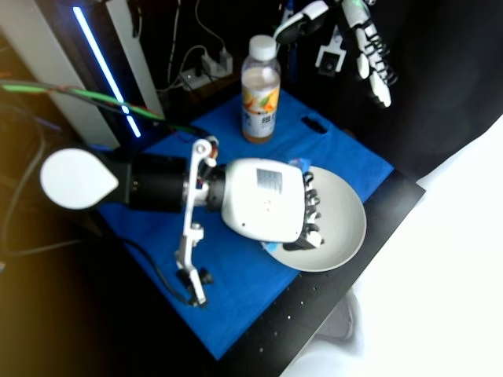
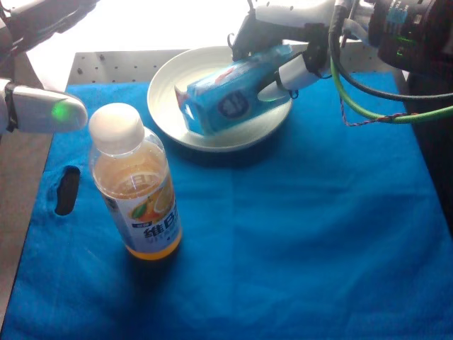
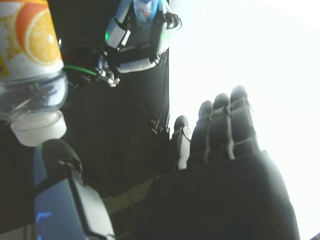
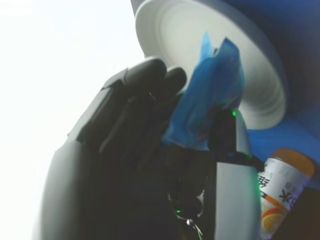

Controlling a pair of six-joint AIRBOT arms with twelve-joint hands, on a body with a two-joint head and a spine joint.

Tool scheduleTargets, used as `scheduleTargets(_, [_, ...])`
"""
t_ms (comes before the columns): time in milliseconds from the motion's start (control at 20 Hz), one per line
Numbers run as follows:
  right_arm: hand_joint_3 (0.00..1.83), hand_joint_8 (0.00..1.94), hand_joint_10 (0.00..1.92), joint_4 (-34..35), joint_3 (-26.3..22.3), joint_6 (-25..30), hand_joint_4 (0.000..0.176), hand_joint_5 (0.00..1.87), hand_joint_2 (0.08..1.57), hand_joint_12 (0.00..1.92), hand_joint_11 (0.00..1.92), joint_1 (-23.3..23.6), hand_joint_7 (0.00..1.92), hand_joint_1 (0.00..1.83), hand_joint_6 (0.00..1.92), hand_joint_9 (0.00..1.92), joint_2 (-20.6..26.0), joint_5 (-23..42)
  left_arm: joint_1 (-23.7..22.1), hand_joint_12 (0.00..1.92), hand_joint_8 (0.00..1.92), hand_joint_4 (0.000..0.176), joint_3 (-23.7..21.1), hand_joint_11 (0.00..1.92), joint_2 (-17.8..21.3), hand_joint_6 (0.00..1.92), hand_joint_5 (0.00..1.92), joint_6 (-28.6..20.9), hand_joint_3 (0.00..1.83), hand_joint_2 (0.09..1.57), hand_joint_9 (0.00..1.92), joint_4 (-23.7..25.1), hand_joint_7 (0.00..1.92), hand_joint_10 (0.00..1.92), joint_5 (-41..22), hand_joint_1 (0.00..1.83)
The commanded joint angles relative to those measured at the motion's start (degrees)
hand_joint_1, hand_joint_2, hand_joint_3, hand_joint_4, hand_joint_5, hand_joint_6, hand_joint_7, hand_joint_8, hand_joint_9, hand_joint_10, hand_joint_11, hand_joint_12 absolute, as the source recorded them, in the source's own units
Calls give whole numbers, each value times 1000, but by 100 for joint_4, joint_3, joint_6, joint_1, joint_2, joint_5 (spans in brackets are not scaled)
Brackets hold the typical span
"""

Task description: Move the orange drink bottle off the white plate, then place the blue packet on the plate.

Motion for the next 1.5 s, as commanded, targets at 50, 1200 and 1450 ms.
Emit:
scheduleTargets(50, [0,252,63,184,28,16,0,741,952,994,550,53,1037,1255,0,1027,-7,387,-69,0,0,176,27,0,-38,0,0,-63,0,720,0,-263,0,0,-616,486])
scheduleTargets(1200, [0,7,3,723,-214,462,172,0,482,12,0,78,19,740,0,5,506,1641,-62,0,0,176,143,0,22,0,0,-68,0,711,0,-479,0,0,-710,485])
scheduleTargets(1450, [3,0,0,1514,-806,-307,176,0,638,436,0,148,0,946,0,0,1036,2150,-62,0,0,176,170,0,119,0,0,-56,0,660,0,-686,0,0,-818,577])
